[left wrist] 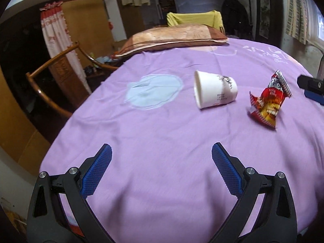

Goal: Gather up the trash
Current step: 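Return both tools from the wastebasket to the table, then grasp the white paper cup with the left gripper while the right gripper grasps the red snack bag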

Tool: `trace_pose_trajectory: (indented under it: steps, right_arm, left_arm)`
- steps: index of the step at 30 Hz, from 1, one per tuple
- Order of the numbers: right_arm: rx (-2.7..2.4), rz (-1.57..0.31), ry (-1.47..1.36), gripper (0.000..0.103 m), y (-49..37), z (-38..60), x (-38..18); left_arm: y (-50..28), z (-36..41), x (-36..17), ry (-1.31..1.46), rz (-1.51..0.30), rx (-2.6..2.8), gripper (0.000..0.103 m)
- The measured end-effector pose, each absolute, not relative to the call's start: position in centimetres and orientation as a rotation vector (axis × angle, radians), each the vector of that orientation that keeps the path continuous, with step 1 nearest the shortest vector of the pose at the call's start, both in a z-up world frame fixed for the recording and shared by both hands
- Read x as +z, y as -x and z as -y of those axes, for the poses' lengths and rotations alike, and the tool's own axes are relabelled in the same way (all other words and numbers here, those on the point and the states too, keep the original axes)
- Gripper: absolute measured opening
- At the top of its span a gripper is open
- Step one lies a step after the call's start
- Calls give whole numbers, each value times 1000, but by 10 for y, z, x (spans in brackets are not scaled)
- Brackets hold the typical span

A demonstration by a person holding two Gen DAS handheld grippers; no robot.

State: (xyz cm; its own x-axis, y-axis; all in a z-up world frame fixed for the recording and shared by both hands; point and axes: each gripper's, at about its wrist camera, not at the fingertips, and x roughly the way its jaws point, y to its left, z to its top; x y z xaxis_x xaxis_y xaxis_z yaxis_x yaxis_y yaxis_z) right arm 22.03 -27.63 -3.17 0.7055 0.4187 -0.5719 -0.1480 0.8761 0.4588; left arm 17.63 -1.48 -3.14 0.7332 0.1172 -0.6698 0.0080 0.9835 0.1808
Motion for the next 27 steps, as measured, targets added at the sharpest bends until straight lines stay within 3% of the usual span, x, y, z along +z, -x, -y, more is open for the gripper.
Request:
trace_pose_trajectory:
  steps: [14,20,27]
  right_arm:
    - [253,-762,-451,90,-229,295,-48]
    - [235,-781,-458,91,-232,299,-51]
    - [247,-795,-439,91,-234,293,-52]
  left_arm:
    - [-291,64,-17,-107,-785,-134,95]
    - [-331,100,-41,-174,-843,-188,95]
    - [-353,88,-70,-151,-904,-162,96]
